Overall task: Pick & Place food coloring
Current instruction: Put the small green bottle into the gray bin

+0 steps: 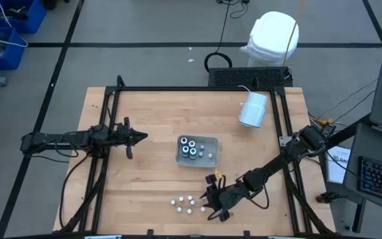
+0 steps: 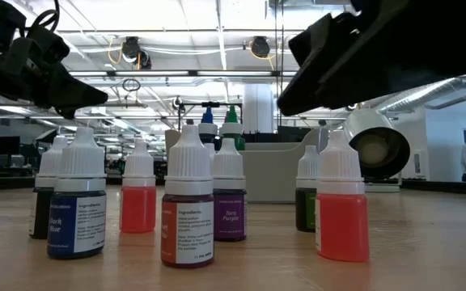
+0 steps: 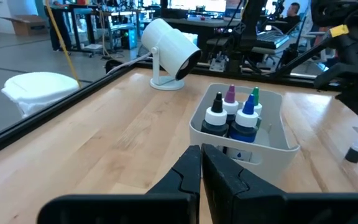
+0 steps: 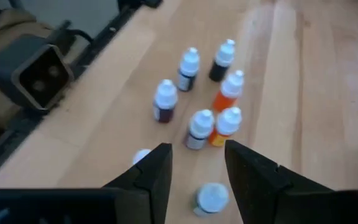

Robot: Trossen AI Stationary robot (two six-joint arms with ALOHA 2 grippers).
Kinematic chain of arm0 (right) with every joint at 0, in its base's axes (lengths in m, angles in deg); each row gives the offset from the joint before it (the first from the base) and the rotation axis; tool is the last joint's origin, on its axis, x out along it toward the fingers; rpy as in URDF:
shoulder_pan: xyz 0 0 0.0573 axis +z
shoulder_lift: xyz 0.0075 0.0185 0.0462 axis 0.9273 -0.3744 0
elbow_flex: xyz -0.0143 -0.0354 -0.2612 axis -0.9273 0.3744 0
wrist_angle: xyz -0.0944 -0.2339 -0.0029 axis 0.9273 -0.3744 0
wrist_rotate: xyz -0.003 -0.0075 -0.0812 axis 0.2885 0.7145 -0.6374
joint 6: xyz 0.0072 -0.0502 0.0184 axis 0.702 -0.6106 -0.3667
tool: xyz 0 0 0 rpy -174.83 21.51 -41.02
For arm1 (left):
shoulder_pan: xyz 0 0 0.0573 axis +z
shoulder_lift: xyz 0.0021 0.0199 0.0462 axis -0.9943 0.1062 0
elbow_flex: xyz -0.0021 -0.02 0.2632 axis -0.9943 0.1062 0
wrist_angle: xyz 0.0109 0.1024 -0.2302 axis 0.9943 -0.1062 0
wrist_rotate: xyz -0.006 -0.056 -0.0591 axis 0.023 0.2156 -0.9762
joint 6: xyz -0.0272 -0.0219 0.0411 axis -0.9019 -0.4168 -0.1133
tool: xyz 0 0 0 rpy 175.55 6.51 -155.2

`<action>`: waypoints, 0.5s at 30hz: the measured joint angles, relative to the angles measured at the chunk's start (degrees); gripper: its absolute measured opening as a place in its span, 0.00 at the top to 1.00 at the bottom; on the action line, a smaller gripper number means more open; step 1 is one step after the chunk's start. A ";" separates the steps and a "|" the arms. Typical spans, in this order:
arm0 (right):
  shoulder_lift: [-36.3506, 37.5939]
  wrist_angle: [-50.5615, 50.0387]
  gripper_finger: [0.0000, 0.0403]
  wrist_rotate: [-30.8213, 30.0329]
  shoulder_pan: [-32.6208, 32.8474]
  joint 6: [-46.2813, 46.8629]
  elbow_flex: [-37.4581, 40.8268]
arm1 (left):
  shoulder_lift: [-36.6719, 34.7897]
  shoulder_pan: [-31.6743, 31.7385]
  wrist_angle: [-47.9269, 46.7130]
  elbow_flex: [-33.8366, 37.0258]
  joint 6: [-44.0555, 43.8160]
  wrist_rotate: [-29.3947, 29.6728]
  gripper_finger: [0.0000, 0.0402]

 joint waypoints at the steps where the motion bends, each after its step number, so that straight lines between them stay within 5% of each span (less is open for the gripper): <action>1: 0.04 0.04 0.65 -0.05 -0.22 0.02 0.13 | 0.02 0.00 -0.07 0.00 0.01 0.31 0.95; 15: 0.07 0.13 0.65 1.03 -2.32 5.79 3.87 | 0.02 0.00 -0.01 0.00 0.01 0.56 0.95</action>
